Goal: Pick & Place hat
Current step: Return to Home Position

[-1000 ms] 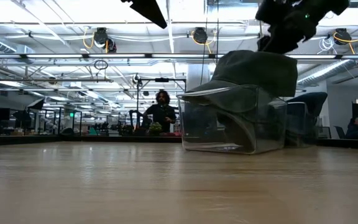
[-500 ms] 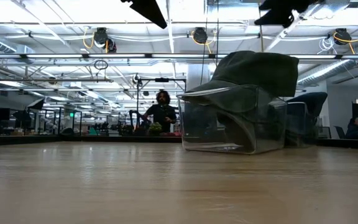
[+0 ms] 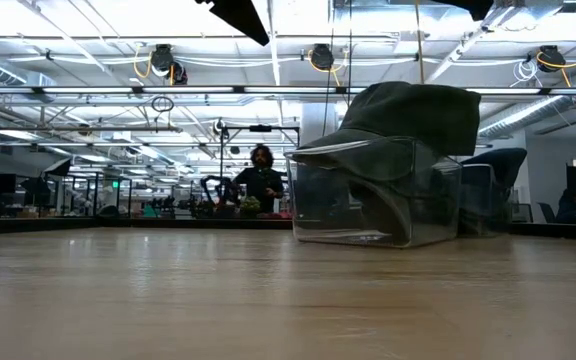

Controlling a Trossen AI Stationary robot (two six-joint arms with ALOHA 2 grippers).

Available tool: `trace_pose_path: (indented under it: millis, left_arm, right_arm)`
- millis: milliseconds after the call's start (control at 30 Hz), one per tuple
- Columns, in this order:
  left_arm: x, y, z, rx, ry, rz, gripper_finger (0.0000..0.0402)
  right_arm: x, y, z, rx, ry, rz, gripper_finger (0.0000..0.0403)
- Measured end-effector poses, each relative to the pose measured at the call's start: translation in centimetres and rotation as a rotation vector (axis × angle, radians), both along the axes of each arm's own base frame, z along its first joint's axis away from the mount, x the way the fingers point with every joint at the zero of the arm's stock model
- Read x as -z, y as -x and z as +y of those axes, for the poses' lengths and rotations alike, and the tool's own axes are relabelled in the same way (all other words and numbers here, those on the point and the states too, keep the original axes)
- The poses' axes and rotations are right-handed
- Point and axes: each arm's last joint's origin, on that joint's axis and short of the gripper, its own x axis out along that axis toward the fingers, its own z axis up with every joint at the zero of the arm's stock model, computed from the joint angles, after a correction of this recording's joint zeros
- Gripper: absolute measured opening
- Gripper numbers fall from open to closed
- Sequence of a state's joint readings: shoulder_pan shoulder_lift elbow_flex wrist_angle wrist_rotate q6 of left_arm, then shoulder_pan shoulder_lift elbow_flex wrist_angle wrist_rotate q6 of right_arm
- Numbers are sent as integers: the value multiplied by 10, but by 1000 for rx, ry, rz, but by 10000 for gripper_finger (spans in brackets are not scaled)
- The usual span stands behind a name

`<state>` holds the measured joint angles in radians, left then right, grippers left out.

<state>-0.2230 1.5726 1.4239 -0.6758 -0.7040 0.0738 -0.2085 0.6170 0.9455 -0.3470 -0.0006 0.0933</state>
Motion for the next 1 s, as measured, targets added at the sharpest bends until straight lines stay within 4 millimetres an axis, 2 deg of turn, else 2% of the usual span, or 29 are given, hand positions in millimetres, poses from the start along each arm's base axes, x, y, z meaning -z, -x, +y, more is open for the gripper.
trace_pose_path:
  millis: [200, 367, 533, 667, 800, 933, 1000]
  left_arm:
    - [0, 0, 0, -5, 7, -1, 21]
    - [2, 0, -2, 38, 103, 1, 21]
    - [-11, 11, -9, 159, 194, -7, 21]
    - [-22, 35, -7, 178, 204, -54, 21]
    - [-23, 73, -1, 187, 235, -160, 21]
    - [-8, 113, 9, 209, 265, -328, 21]
    - [8, 132, 15, 213, 271, -394, 21]
  right_arm:
    - [2, -1, 0, -2, 2, 13, 283]
    - [19, -2, 0, -4, 42, 28, 280]
    - [33, 12, 2, -1, 64, -4, 281]
    - [38, 31, 6, 2, 71, -66, 283]
    - [44, 52, 11, 6, 82, -129, 283]
    - [51, 66, 14, 0, 94, -184, 283]
    - [55, 70, 15, 0, 106, -213, 283]
